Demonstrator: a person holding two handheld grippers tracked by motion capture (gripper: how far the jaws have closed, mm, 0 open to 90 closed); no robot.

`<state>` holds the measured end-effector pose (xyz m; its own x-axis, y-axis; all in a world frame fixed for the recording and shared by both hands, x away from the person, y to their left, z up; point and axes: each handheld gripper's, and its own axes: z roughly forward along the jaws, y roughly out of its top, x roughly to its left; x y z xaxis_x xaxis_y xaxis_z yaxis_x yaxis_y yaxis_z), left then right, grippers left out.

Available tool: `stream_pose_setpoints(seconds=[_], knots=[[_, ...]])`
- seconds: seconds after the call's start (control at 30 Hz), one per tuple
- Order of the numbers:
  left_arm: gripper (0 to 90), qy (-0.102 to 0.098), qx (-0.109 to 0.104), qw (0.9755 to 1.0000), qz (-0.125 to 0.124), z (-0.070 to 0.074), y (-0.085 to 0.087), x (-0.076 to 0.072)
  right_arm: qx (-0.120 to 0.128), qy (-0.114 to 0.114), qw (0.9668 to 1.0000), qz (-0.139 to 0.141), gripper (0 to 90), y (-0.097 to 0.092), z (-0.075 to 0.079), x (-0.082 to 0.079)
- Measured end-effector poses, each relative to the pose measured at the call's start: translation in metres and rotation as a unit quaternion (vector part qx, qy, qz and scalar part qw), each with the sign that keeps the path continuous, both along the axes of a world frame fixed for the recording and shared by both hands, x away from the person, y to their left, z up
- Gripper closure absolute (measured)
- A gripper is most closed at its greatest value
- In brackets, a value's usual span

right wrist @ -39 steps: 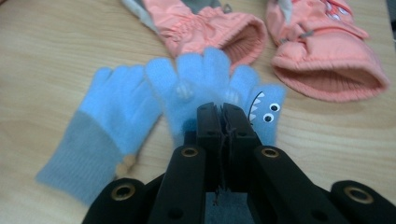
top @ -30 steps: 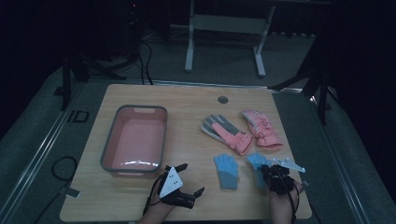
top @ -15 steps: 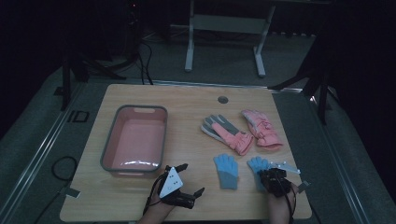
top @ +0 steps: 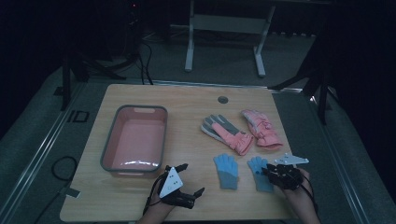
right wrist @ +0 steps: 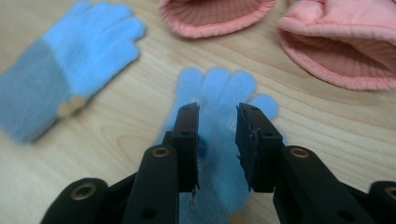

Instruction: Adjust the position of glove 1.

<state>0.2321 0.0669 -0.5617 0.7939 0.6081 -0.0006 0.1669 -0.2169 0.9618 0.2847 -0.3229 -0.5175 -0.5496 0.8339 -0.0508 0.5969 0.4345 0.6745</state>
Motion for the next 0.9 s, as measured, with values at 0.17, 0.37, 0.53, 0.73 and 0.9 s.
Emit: stream_pose_setpoints(seconds=[0.17,0.37,0.53,0.73,0.9], knots=[[2.0,0.001,0.0,1.0,0.002,0.0,0.0,0.0,-0.008,0.008,0.9997,0.019,68.6,-0.002,-0.011,-0.003],[2.0,0.0,0.001,1.0,0.001,0.0,0.0,0.0,0.001,0.006,0.9998,0.017,74.1,0.0,-0.027,-0.007],[1.9,0.0,0.0,1.0,0.0,0.0,0.0,0.0,0.01,-0.004,0.9999,0.0,84.6,0.001,-0.03,-0.011],[2.0,0.001,-0.001,1.0,0.001,0.0,0.0,0.0,0.029,-0.008,0.9984,-0.047,87.1,0.008,-0.012,-0.014],[2.0,0.001,0.0,1.0,0.001,0.0,0.0,0.0,0.042,-0.04,0.997,-0.051,87.2,0.017,0.018,-0.019]])
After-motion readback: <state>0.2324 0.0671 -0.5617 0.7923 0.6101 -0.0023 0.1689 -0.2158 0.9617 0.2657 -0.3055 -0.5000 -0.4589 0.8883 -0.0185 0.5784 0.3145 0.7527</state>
